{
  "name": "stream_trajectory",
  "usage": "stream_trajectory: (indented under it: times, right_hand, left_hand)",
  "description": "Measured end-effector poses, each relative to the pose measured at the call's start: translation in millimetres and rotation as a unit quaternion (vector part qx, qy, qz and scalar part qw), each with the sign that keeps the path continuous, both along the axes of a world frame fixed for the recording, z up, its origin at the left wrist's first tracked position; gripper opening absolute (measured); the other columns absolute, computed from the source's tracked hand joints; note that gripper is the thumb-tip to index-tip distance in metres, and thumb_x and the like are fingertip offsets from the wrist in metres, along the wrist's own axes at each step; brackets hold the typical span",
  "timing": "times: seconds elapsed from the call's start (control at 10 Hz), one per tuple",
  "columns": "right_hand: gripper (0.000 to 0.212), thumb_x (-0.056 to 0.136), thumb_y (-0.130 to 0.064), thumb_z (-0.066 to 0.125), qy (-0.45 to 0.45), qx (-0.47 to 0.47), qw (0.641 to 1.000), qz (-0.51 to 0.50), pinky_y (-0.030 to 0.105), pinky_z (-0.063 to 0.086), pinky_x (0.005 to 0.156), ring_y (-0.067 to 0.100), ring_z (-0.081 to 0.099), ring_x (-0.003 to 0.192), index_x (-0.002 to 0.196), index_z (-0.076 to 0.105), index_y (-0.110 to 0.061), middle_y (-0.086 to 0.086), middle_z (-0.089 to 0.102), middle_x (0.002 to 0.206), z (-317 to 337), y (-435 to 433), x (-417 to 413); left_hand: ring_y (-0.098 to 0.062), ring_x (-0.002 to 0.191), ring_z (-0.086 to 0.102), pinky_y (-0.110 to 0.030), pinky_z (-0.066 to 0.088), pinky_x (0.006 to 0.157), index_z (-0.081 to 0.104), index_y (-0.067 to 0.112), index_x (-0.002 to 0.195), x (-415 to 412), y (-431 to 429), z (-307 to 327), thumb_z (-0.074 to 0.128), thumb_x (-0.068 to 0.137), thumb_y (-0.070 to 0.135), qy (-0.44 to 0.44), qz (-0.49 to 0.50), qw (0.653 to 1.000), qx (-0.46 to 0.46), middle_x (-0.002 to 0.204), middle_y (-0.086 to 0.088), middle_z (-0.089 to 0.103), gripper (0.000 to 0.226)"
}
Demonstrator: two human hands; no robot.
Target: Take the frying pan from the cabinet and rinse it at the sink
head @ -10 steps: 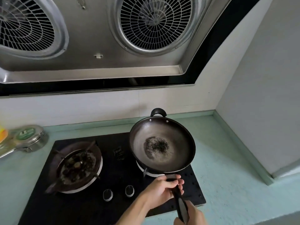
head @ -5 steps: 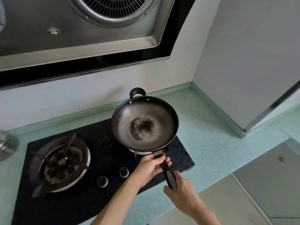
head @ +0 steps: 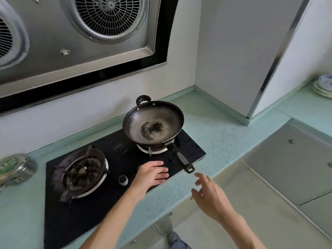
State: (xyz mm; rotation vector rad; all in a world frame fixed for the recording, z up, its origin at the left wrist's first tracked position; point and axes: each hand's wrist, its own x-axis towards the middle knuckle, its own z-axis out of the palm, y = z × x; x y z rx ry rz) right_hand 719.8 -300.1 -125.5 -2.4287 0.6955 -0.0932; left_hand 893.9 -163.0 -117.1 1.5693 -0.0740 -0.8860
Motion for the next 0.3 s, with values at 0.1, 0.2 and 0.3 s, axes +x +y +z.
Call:
stream_trajectory:
  times: [0.1,0.2,0.3]
  right_hand:
    - [0.042,0.096,-0.023,0.05,0.001,0.002,1.0,-0.007,0.021,0.049,0.085,0.008,0.065,0.098,0.138,0.046,-0.02,-0.002,0.059,0.127,9,18,-32]
    - [0.042,0.095,-0.02,0.049,-0.011,-0.009,1.0,-0.021,0.018,0.045,0.089,0.008,0.061,0.109,0.138,0.047,-0.021,-0.003,0.059,0.127,16,38,-63]
    - [0.043,0.094,-0.019,0.051,-0.009,-0.001,0.999,-0.047,0.02,0.045,0.09,0.012,0.06,0.11,0.137,0.049,-0.02,-0.003,0.059,0.126,22,61,-84]
  left_hand:
    - [-0.016,0.091,0.072,-0.034,0.06,0.082,0.064,0.018,0.115,-18,36,-1,0.059,0.092,0.013,-0.154,-0.105,0.971,0.149,0.103,-0.003,0.074,0.024]
    - [-0.007,0.095,0.068,-0.032,0.058,0.083,0.064,0.028,0.114,-27,64,-1,0.057,0.09,0.021,-0.233,-0.194,0.93,0.206,0.105,0.007,0.071,0.026]
    - [-0.003,0.099,0.063,-0.028,0.059,0.076,0.062,0.031,0.117,-34,83,7,0.056,0.09,0.025,-0.281,-0.256,0.893,0.24,0.11,0.01,0.067,0.028]
